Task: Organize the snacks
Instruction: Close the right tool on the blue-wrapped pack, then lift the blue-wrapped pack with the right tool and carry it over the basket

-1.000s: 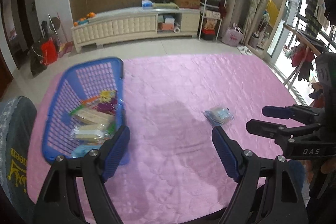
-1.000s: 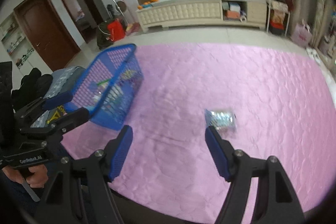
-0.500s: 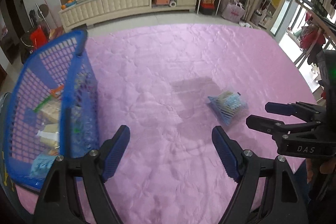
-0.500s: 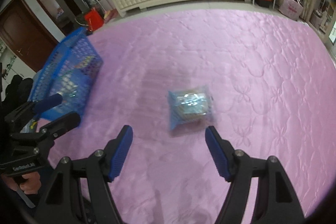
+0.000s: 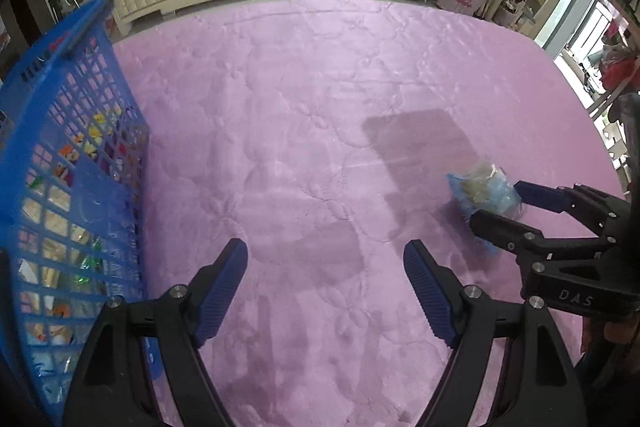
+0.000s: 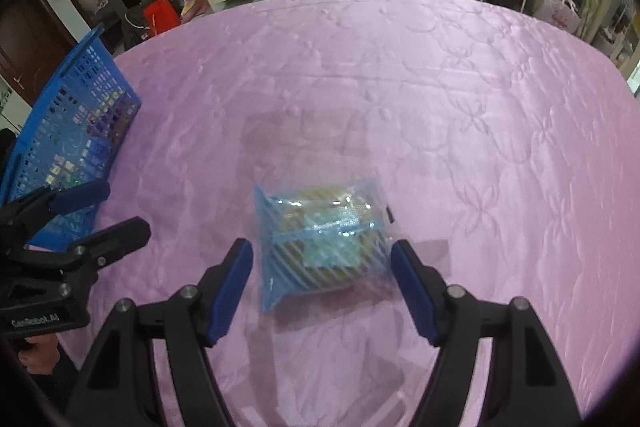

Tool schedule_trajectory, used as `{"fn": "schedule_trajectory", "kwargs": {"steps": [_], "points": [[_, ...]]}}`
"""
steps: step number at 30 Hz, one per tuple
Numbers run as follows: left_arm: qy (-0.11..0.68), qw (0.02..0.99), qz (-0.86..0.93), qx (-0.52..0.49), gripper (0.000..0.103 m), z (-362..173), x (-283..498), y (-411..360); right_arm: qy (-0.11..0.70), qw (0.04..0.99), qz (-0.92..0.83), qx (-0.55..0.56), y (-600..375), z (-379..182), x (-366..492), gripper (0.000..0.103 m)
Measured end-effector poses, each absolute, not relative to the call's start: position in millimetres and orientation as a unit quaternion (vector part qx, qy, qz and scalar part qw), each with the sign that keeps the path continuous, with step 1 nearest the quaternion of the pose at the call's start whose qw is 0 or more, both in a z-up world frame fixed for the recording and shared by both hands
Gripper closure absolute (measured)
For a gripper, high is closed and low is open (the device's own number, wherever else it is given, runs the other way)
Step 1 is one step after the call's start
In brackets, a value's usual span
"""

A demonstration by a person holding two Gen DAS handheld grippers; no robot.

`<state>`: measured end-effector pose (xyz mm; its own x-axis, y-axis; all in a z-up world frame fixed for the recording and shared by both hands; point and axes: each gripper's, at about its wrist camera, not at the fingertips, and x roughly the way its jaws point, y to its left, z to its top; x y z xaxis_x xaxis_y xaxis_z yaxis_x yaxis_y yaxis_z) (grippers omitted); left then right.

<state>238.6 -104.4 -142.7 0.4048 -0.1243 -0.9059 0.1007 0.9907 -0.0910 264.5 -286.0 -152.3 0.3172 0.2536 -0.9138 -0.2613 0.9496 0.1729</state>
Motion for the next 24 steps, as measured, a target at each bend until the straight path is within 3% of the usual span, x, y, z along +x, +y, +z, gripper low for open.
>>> {"fn": "schedule_trajectory", "kwargs": {"steps": [12,16,24], "points": [[0.539,0.840,-0.061,-0.017,0.024,-143,234,-101,0.555,0.816,0.156,-0.040,-280,-158,276,0.027],[0.537,0.841,-0.059,-0.020,0.024,-138,231,-96,0.538,0.828,0.154,-0.037,-278,-155,276,0.046],[0.514,0.855,-0.060,-0.027,0.024,-109,214,-90,0.531,0.830,0.170,-0.014,-285,-131,246,0.050]]}}
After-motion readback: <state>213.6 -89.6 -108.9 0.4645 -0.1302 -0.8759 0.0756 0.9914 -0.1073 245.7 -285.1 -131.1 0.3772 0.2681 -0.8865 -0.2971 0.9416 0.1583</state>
